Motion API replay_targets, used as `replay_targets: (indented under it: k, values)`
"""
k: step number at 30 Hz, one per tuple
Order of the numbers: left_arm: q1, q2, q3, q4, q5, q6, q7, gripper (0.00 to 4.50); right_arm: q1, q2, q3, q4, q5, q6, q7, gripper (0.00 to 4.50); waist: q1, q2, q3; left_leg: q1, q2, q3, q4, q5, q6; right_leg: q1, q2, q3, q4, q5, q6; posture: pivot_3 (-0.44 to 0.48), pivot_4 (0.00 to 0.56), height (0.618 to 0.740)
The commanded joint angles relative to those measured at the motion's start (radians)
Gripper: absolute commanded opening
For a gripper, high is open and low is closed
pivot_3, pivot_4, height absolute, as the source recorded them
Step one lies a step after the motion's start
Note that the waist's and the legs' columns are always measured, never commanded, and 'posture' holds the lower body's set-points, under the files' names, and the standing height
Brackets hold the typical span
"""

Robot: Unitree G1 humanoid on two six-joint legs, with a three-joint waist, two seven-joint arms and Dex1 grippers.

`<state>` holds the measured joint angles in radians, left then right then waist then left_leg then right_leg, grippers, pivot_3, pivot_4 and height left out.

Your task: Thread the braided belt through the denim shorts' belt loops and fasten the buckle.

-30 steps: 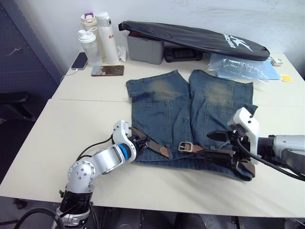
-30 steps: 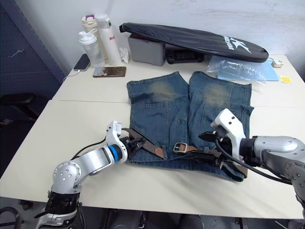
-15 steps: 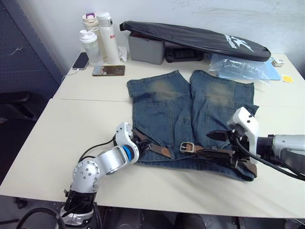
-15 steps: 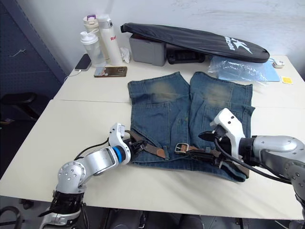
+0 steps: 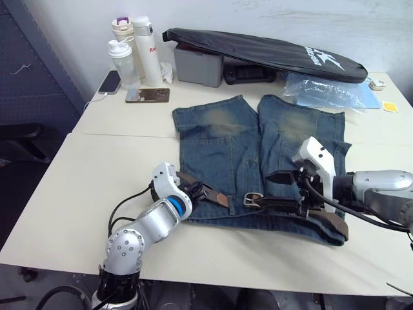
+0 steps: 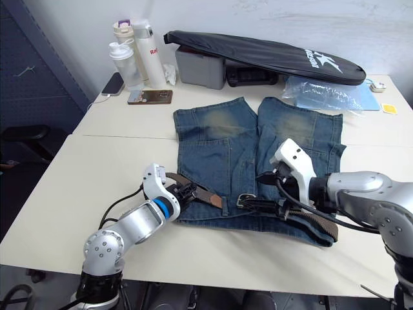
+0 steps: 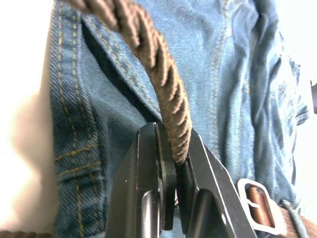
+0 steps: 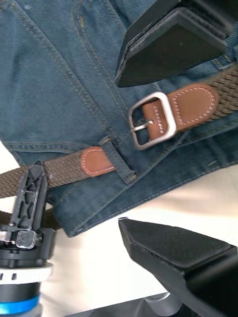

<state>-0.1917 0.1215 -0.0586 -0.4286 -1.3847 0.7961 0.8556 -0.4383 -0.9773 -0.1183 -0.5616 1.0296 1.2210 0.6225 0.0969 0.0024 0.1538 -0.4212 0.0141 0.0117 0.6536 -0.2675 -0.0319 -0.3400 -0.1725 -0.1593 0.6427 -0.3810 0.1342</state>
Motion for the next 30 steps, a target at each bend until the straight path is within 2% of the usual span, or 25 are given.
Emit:
replay_targets:
  k: [1,7,16,23,25,26,28,30]
  values:
    - [0.019,-0.033,-0.025,-0.044,0.0,0.001,-0.002,0.0,-0.033,-0.032,0.007,0.01,-0.016,-0.009,0.04,4.46,0.003,0.0,0.0,0.0,0.0,0.0,0.0,0.0,0.0,0.0,0.0,0.0,0.0,0.0,0.0,0.0,0.15,0.645]
    - [0.068,-0.085,-0.04,-0.012,-0.035,0.015,0.026,0.0,-0.062,-0.039,0.031,0.027,-0.043,-0.011,0.072,4.46,0.008,0.0,0.0,0.0,0.0,0.0,0.001,-0.001,-0.001,0.0,0.0,0.0,-0.001,0.0,0.0,0.0,0.15,0.645]
    - [0.04,-0.167,-0.032,0.092,-0.019,-0.001,-0.036,0.0,-0.104,-0.042,0.061,0.054,-0.088,-0.014,0.118,4.46,0.015,0.0,0.0,-0.001,0.001,0.0,0.005,-0.002,-0.001,0.001,0.001,0.0,-0.001,0.0,0.0,0.0,0.15,0.645]
    - [-0.007,-0.144,-0.009,0.132,-0.036,0.051,-0.07,0.0,-0.076,-0.044,0.053,0.021,-0.106,-0.024,0.119,4.46,0.014,0.001,0.0,-0.002,0.001,0.0,0.006,-0.002,-0.001,0.001,0.001,0.0,-0.003,0.0,0.0,0.0,0.15,0.645]
    - [-0.024,-0.133,-0.006,0.133,-0.059,0.073,-0.083,0.88,-0.06,-0.047,0.057,0.002,-0.122,-0.037,0.116,4.5,0.014,0.0,0.0,-0.002,0.001,0.0,0.006,-0.002,-0.001,0.002,0.001,0.0,-0.003,0.0,0.0,0.0,0.15,0.645]
    - [-0.034,-0.126,-0.002,0.134,-0.075,0.087,-0.086,1.1,-0.052,-0.045,0.057,-0.005,-0.128,-0.042,0.114,4.5,0.014,0.001,0.0,-0.002,0.001,0.0,0.005,-0.002,-0.001,0.002,0.001,0.0,-0.003,0.0,0.0,0.0,0.15,0.645]
    - [-0.05,-0.107,0.005,0.136,-0.103,0.11,-0.089,1.95,-0.04,-0.039,0.057,-0.013,-0.136,-0.05,0.111,4.5,0.012,0.001,0.0,-0.002,0.001,0.001,0.005,-0.002,-0.001,0.001,0.001,0.0,-0.003,0.0,0.0,0.0,0.15,0.645]
    - [-0.061,-0.091,0.009,0.138,-0.123,0.126,-0.091,3.1,-0.032,-0.035,0.056,-0.017,-0.145,-0.057,0.112,4.5,0.011,0.001,0.0,-0.001,0.001,0.001,0.005,-0.002,-0.001,0.001,0.002,0.0,-0.002,0.0,0.0,0.0,0.15,0.645]
